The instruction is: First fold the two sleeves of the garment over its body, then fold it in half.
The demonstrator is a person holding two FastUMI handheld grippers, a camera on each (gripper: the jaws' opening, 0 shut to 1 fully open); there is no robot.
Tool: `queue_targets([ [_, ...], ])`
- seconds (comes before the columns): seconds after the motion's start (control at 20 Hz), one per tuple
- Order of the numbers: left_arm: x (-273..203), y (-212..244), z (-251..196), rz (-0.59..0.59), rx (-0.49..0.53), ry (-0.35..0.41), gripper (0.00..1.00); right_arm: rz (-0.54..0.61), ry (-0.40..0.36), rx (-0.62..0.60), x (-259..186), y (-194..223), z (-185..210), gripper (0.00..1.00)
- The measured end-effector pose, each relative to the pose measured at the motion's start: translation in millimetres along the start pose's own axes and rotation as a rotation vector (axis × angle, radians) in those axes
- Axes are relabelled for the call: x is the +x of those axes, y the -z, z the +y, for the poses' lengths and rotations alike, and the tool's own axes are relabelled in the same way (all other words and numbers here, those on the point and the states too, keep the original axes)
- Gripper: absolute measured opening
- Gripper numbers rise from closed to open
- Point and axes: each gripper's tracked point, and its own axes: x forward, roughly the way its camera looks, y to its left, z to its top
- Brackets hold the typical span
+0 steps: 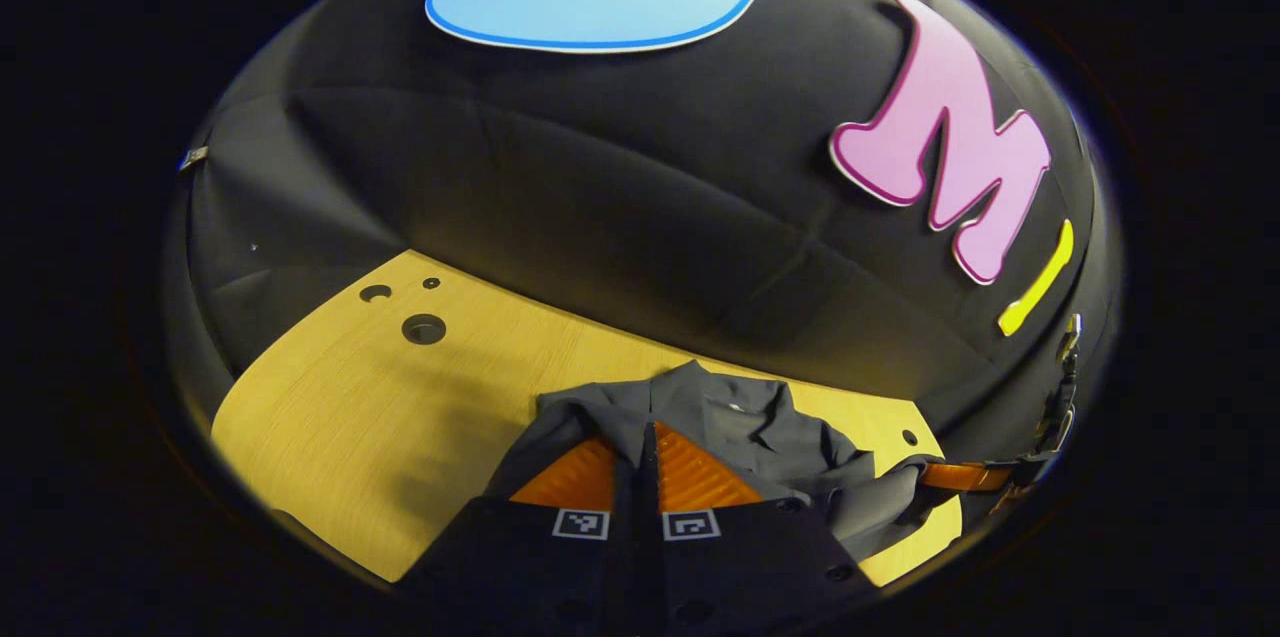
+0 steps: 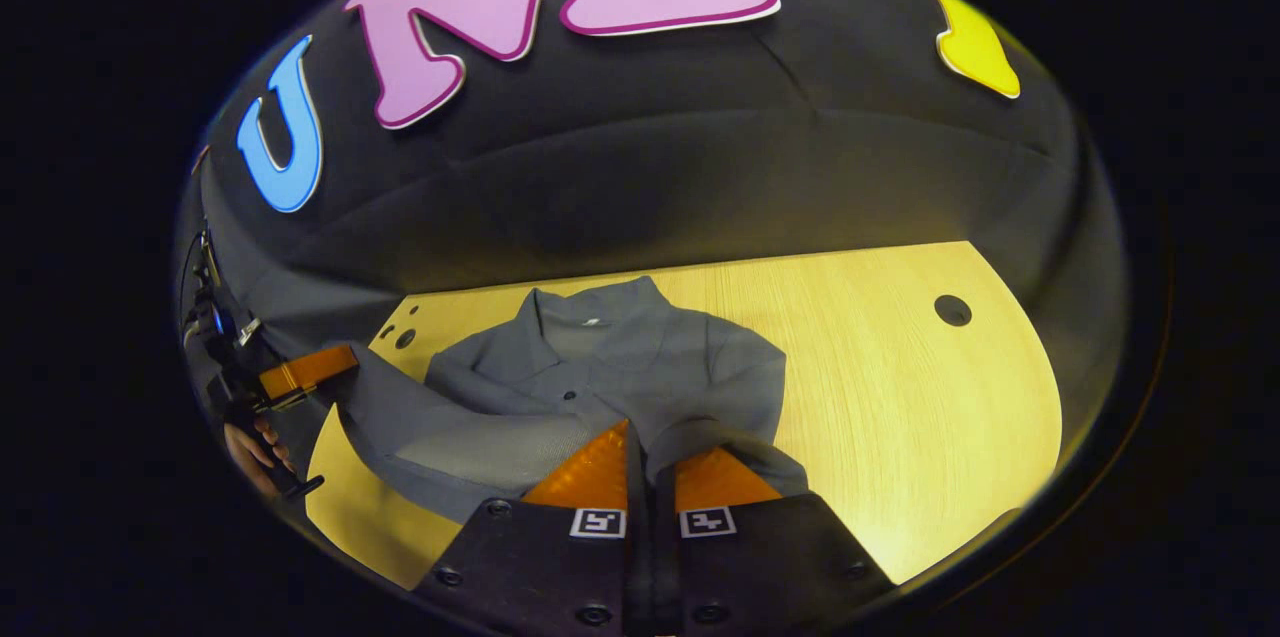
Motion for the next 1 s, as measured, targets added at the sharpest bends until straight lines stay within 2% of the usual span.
queue_targets([
  [0.3, 36, 6, 13, -0.004, 0.019, -0.02, 0.05, -0.032, 0.013, 0.033, 39, -18, -17, 0.05],
  [0.55, 60, 16, 11, -0.001, 0.038, -0.037, 0.05, -0.004, 0.041, 0.046, 65, -6, -25, 0.06],
  [0.6, 61, 18, 10, 0.001, 0.039, -0.044, 0.09, 0.003, 0.049, 0.045, 67, -4, -28, 0.08],
  [0.65, 61, 19, 11, 0.006, 0.044, -0.055, 0.06, 0.009, 0.042, 0.054, 68, -3, -28, 0.17],
  [0.7, 61, 22, 12, 0.014, 0.052, -0.065, 0.08, 0.012, 0.042, 0.064, 67, -2, -28, 0.1],
  [0.75, 58, 22, 13, 0.02, 0.063, -0.081, 0.09, 0.01, 0.039, 0.074, 66, -4, -28, 0.25],
  [0.8, 56, 22, 14, 0.021, 0.074, -0.092, 0.12, 0.006, 0.04, 0.078, 65, -5, -28, 0.26],
  [0.85, 52, 19, 12, 0.018, 0.079, -0.09, 0.16, 0.002, 0.034, 0.08, 64, -7, -26, 0.35],
  [0.95, 45, 10, 9, -0.005, 0.083, -0.096, 0.35, -0.008, 0.039, 0.062, 53, -11, -27, 0.54],
  [1.0, 38, 4, 9, -0.021, 0.083, -0.1, 0.52, -0.016, 0.054, 0.044, 48, -12, -31, 0.6],
])
